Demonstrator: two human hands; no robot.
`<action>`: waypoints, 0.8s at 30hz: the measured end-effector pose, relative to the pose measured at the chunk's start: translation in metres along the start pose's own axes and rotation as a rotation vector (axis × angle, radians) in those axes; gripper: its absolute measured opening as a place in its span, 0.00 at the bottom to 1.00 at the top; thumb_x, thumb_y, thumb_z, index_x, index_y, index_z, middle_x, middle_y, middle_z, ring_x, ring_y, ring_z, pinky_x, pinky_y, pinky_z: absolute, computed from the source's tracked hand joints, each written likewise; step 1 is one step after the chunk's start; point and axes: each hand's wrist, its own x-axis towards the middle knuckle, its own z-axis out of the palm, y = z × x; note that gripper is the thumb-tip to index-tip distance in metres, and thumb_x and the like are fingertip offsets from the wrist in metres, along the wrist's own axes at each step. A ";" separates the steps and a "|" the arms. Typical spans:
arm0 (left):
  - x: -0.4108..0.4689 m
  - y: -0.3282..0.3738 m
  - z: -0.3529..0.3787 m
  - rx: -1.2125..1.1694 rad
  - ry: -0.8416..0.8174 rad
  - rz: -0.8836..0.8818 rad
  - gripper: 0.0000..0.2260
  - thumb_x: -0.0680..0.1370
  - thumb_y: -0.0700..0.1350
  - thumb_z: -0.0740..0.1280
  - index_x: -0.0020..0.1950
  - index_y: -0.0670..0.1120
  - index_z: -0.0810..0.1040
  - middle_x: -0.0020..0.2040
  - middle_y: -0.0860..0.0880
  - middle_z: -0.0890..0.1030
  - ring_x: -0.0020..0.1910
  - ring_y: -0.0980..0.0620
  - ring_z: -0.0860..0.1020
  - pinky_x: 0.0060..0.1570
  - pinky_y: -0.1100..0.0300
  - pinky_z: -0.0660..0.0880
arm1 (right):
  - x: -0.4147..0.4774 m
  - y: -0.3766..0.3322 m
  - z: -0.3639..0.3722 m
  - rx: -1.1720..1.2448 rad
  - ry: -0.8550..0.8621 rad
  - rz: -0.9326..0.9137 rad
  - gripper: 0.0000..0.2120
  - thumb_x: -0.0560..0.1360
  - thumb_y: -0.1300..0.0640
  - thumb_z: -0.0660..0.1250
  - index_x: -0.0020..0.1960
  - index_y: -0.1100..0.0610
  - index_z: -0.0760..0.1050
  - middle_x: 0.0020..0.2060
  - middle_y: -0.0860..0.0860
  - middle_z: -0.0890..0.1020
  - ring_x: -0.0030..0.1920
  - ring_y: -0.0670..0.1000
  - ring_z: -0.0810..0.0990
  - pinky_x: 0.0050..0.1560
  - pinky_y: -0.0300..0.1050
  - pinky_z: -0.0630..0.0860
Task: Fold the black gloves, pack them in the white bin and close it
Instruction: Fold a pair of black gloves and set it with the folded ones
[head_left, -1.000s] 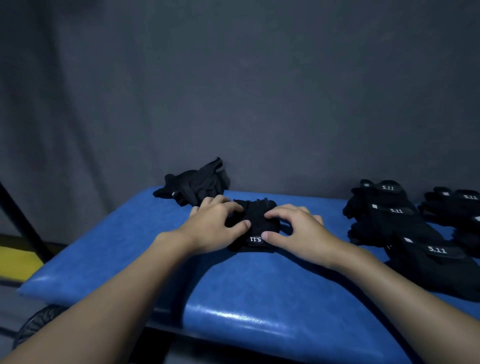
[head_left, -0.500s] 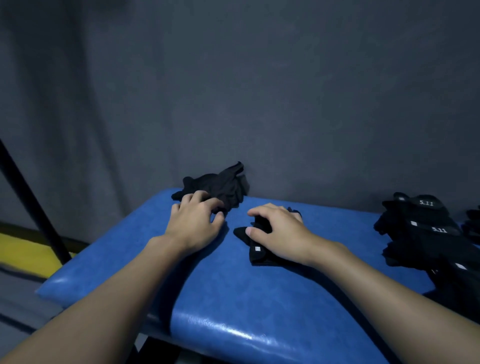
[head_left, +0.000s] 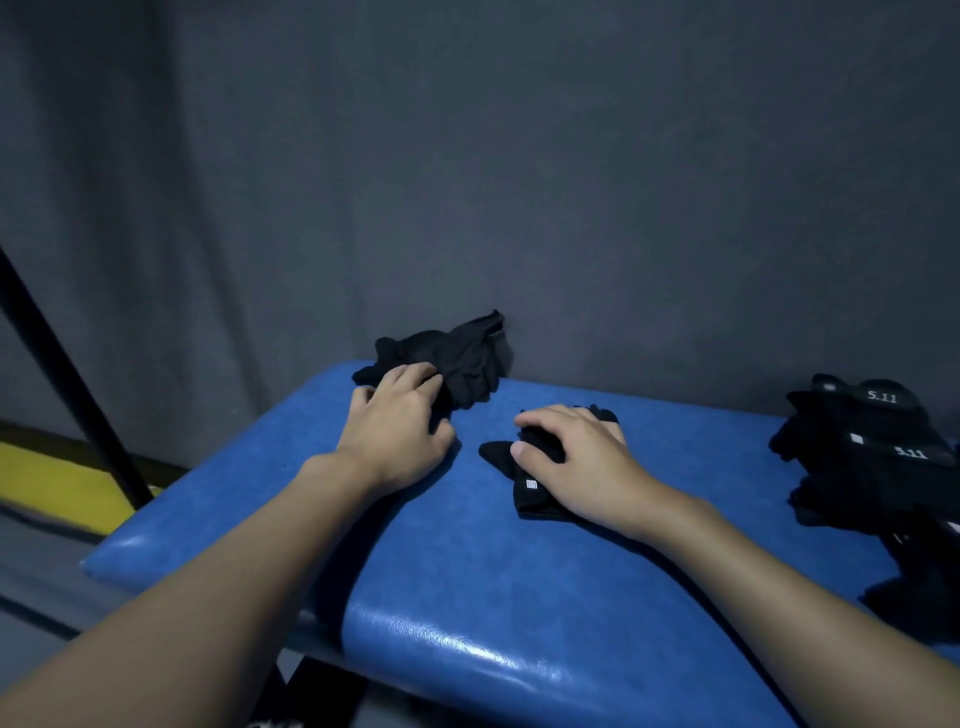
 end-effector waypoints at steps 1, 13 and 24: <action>0.000 0.001 -0.002 -0.008 0.010 0.004 0.21 0.79 0.50 0.61 0.72 0.48 0.70 0.75 0.54 0.64 0.75 0.55 0.59 0.67 0.51 0.58 | 0.000 -0.001 -0.001 0.003 -0.001 0.003 0.19 0.79 0.42 0.60 0.68 0.46 0.72 0.64 0.39 0.75 0.69 0.41 0.65 0.70 0.43 0.51; -0.004 0.010 -0.031 -0.326 0.309 0.168 0.16 0.78 0.46 0.68 0.65 0.44 0.79 0.64 0.56 0.76 0.62 0.55 0.75 0.60 0.57 0.72 | 0.002 -0.021 -0.019 0.091 0.151 0.008 0.19 0.79 0.47 0.63 0.69 0.45 0.69 0.63 0.40 0.74 0.67 0.44 0.68 0.69 0.45 0.58; -0.012 0.026 -0.048 -0.777 0.318 0.080 0.16 0.75 0.31 0.67 0.46 0.53 0.81 0.42 0.57 0.83 0.43 0.60 0.81 0.45 0.61 0.78 | 0.013 -0.041 -0.032 0.197 0.097 -0.060 0.22 0.79 0.44 0.62 0.72 0.41 0.65 0.70 0.39 0.70 0.71 0.44 0.65 0.73 0.55 0.62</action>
